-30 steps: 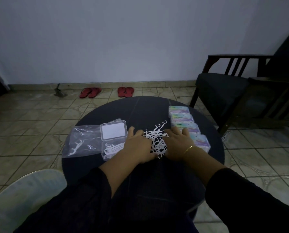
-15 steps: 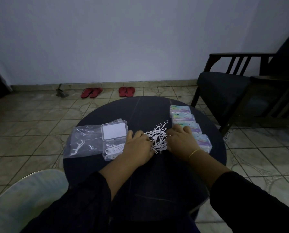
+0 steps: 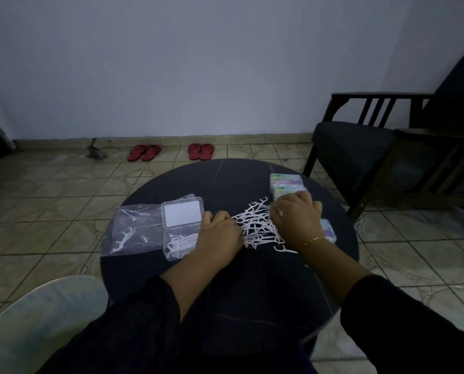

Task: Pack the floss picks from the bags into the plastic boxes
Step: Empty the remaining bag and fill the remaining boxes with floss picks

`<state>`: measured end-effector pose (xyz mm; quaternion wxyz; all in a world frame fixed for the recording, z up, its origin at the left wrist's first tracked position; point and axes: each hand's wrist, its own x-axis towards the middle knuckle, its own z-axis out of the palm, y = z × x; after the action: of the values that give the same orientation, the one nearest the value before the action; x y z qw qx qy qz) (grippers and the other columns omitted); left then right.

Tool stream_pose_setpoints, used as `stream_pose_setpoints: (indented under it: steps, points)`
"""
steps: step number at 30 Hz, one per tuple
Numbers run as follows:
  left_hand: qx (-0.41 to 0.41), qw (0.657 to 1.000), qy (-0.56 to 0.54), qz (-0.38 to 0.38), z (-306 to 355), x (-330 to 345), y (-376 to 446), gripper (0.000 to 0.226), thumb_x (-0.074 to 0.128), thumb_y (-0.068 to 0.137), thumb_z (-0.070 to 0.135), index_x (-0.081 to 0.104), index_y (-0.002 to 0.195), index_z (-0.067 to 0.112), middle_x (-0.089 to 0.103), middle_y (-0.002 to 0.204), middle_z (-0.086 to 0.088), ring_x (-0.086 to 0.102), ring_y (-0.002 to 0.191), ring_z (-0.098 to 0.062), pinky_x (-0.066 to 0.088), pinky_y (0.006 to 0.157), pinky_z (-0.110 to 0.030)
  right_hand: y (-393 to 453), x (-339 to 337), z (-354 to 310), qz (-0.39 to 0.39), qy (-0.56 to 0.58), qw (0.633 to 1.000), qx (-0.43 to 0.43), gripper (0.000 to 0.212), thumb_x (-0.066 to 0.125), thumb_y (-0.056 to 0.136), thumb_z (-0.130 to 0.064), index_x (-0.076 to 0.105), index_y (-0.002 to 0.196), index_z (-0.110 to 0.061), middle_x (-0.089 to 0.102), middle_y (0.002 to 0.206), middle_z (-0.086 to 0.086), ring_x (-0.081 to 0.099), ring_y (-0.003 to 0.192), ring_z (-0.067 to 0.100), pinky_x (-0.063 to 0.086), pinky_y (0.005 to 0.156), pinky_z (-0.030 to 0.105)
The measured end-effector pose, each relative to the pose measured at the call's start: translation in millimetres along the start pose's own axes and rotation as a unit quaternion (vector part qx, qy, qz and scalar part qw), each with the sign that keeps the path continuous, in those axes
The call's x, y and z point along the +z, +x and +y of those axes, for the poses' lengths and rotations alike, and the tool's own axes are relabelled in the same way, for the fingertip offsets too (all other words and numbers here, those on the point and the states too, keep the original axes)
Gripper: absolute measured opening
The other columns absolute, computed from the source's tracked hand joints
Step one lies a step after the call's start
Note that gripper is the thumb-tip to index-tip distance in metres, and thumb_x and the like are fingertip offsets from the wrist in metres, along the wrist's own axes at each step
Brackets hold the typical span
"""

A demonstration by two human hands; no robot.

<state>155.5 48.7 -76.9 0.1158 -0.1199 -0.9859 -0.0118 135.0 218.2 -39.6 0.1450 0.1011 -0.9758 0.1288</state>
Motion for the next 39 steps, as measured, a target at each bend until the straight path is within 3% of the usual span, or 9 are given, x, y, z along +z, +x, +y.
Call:
stream_pose_setpoints:
  steps: [4, 9, 12, 16, 23, 28, 32, 34, 39]
  points:
    - [-0.006, 0.999, -0.017, 0.035, -4, -6, 2, 0.028, 0.044, 0.096, 0.038, 0.069, 0.101, 0.027, 0.064, 0.096, 0.012, 0.041, 0.11, -0.008, 0.011, 0.081, -0.032, 6, -2, -2, 0.005, 0.103, 0.99, 0.094, 0.031, 0.042, 0.098, -0.036, 0.07, 0.101, -0.024, 0.062, 0.114, -0.002, 0.037, 0.114, 0.021, 0.028, 0.091, 0.037]
    - [-0.029, 0.994, -0.068, 0.077, -10, -19, 7, 0.029, 0.041, 0.098, 0.042, 0.064, 0.113, 0.033, 0.066, 0.101, 0.013, 0.043, 0.111, -0.007, 0.013, 0.087, -0.03, 8, -6, -6, 0.021, 0.204, 0.965, 0.161, 0.031, 0.044, 0.098, -0.035, 0.069, 0.107, -0.019, 0.056, 0.104, 0.007, 0.037, 0.119, 0.027, 0.031, 0.103, 0.044]
    - [-0.042, 0.99, -0.078, 0.112, -18, -27, 5, 0.027, 0.042, 0.098, 0.04, 0.065, 0.113, 0.034, 0.066, 0.101, 0.012, 0.046, 0.109, -0.008, 0.015, 0.09, -0.03, 12, -1, -9, 0.025, 0.238, 0.956, 0.171, 0.03, 0.044, 0.097, -0.035, 0.07, 0.09, -0.021, 0.054, 0.085, 0.002, 0.043, 0.112, 0.027, 0.039, 0.096, 0.043]
    - [-0.061, 0.988, -0.059, 0.13, -39, -34, -9, 0.026, 0.043, 0.098, 0.038, 0.066, 0.109, 0.034, 0.064, 0.1, 0.013, 0.046, 0.111, -0.009, 0.014, 0.086, -0.029, 18, 13, -16, 0.039, 0.296, 0.94, 0.165, 0.041, 0.047, 0.095, -0.035, 0.055, 0.058, -0.019, 0.057, 0.062, 0.004, 0.057, 0.087, 0.034, 0.05, 0.077, 0.046]
    - [-0.076, 0.986, -0.006, 0.147, -76, -26, -43, 0.021, 0.052, 0.095, 0.034, 0.07, 0.102, 0.029, 0.069, 0.097, 0.009, 0.054, 0.104, -0.015, 0.016, 0.084, -0.032, 17, 29, -49, 0.034, 0.317, 0.939, 0.126, 0.044, 0.051, 0.094, -0.034, 0.051, 0.051, -0.024, 0.064, 0.072, 0.007, 0.054, 0.077, 0.03, 0.052, 0.073, 0.047]
    - [-0.071, 0.993, 0.015, 0.094, -88, -14, -55, 0.029, 0.043, 0.097, 0.042, 0.065, 0.113, 0.033, 0.066, 0.107, 0.015, 0.047, 0.109, -0.009, 0.014, 0.085, -0.03, 11, 36, -68, 0.024, 0.329, 0.94, 0.089, 0.036, 0.051, 0.092, -0.035, 0.064, 0.062, -0.021, 0.07, 0.078, 0.002, 0.059, 0.085, 0.034, 0.051, 0.076, 0.05]
    - [-0.084, 0.988, -0.027, 0.126, -89, -3, -64, 0.028, 0.06, 0.088, 0.042, 0.069, 0.11, 0.027, 0.07, 0.104, 0.01, 0.056, 0.1, -0.016, 0.017, 0.077, -0.033, 7, 37, -81, 0.017, 0.378, 0.923, 0.067, 0.053, 0.053, 0.094, -0.025, 0.042, 0.042, -0.019, 0.067, 0.07, 0.015, 0.044, 0.056, 0.02, 0.044, 0.061, 0.035]
    - [-0.104, 0.983, -0.038, 0.144, -91, 4, -70, 0.036, 0.061, 0.085, 0.045, 0.069, 0.112, 0.022, 0.071, 0.105, 0.007, 0.06, 0.097, -0.019, 0.021, 0.077, -0.033, 4, 39, -89, -0.004, 0.39, 0.919, 0.058, 0.055, 0.053, 0.094, -0.025, 0.037, 0.042, -0.018, 0.067, 0.072, 0.016, 0.041, 0.054, 0.019, 0.039, 0.061, 0.032]
    - [-0.175, 0.961, -0.11, 0.184, -90, 14, -86, 0.05, 0.056, 0.085, 0.052, 0.062, 0.124, 0.022, 0.061, 0.125, 0.006, 0.05, 0.118, -0.017, 0.016, 0.09, -0.027, -2, 48, -106, -0.058, 0.382, 0.922, 0.037, 0.046, 0.054, 0.095, -0.026, 0.051, 0.05, -0.016, 0.071, 0.088, 0.005, 0.044, 0.051, 0.008, 0.036, 0.054, 0.022]
